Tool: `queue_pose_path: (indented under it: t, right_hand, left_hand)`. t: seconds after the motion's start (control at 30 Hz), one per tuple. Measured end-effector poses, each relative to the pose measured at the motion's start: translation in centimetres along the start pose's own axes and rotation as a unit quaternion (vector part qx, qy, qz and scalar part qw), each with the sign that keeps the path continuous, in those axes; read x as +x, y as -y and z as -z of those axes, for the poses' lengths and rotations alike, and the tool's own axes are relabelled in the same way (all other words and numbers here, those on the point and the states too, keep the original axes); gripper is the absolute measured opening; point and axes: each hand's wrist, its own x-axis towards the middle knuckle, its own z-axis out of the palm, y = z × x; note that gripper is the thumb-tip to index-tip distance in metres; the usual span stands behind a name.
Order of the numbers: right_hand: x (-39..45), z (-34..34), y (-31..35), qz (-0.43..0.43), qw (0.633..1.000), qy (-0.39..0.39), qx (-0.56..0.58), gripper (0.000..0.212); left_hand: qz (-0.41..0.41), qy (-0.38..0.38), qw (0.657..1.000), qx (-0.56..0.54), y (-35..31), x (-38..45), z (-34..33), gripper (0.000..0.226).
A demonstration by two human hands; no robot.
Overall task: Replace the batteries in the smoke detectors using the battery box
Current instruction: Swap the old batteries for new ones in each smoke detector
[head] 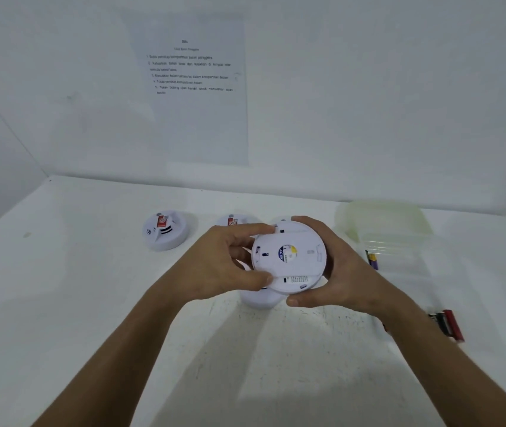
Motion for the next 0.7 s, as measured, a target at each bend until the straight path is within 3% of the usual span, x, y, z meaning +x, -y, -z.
queue_pose_path:
  t: [0.53,0.7]
  right_hand:
    - [-2.0,0.6,-1.5,-0.001,0.997,-0.073,-0.026,0.104]
    - [-2.5,1.1,-1.1,-0.014,0.999,-0.052,-0.005,0.105]
  left_hand:
    - [-0.017,-0.047,0.995,0.09,-1.2,0.5,-3.0,0.056]
    - [-0.013,-0.024,0.997,0.077,-1.3,0.9,-3.3,0.063]
